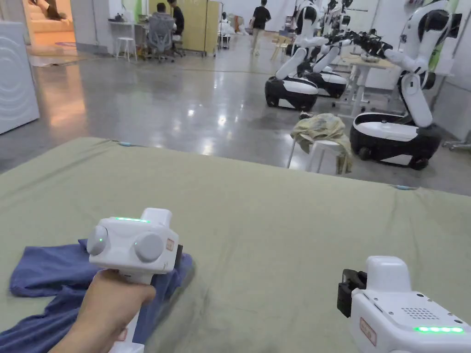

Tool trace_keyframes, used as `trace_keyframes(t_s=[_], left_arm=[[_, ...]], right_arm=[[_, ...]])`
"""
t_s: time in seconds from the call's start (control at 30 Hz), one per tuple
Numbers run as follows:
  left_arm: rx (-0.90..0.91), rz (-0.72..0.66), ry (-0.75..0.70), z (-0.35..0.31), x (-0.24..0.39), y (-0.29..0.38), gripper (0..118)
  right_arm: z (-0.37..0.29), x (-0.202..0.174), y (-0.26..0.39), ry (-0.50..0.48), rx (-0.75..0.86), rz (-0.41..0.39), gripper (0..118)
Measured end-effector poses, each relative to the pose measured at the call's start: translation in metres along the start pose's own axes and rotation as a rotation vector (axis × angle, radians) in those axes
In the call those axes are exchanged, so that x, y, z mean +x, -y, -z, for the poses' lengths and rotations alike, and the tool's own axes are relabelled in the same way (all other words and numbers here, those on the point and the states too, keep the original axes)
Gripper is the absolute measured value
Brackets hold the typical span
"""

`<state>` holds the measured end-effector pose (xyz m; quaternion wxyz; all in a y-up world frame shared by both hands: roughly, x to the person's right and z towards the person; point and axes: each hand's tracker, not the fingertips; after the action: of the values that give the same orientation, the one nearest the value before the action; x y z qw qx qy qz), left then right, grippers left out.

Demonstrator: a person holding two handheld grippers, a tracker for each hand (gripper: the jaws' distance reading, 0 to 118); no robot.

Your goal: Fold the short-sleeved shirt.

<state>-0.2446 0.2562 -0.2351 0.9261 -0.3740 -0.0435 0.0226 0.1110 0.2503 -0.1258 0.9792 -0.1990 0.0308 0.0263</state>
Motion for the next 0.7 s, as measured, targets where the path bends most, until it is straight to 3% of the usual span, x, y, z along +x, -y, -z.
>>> trace_keyframes(t_s=[0.27, 0.43, 0.6, 0.7], left_arm=[[0.078, 0.141, 0.261, -0.004, 0.179, -0.038, 7], [-0.004, 0.201, 0.372, 0.03, 0.289, -0.022, 7], [-0.229, 0.187, 0.329, 0.109, 0.345, 0.035, 7], [-0.25, 0.216, 0.318, 0.121, 0.353, 0.054, 7]], right_arm=[[-0.041, 0.115, 0.026, 0.203, -0.029, 0.118, 0], [-0.051, 0.176, 0.048, 0.294, -0.064, 0.132, 0], [-0.056, 0.206, 0.066, 0.322, -0.095, 0.155, 0], [-0.057, 0.207, 0.07, 0.315, -0.102, 0.156, 0]])
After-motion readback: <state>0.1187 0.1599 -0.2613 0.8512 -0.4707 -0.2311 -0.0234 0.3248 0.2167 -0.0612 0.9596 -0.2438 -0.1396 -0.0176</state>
